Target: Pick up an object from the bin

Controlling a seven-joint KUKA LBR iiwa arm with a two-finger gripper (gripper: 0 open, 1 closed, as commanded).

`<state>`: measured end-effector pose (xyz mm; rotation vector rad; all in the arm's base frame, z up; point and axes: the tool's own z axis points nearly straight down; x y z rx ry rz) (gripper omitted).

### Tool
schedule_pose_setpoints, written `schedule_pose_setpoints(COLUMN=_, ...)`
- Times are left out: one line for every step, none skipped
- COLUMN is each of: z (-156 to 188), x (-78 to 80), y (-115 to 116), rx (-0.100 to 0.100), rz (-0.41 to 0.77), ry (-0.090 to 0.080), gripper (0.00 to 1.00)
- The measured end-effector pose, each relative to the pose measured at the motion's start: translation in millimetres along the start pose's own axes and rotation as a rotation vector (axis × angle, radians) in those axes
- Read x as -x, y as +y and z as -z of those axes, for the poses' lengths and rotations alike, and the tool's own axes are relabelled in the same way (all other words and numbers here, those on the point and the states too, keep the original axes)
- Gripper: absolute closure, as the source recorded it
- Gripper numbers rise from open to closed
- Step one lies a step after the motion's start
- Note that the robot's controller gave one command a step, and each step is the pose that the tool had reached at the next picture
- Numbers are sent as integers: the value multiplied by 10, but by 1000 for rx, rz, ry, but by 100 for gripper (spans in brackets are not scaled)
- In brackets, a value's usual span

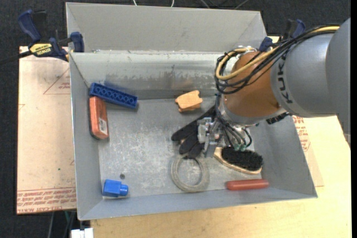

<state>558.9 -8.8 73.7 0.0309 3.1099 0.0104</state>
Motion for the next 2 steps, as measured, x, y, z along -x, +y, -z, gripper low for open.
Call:
schedule_pose_setpoints(z=-9, x=68, y=106, rx=-1, rz=-18, ry=-4, gripper=100)
schedule_pose_setpoints(z=-12, x=114, y=116, rx=0, rz=-39, ry=-2, gripper=100)
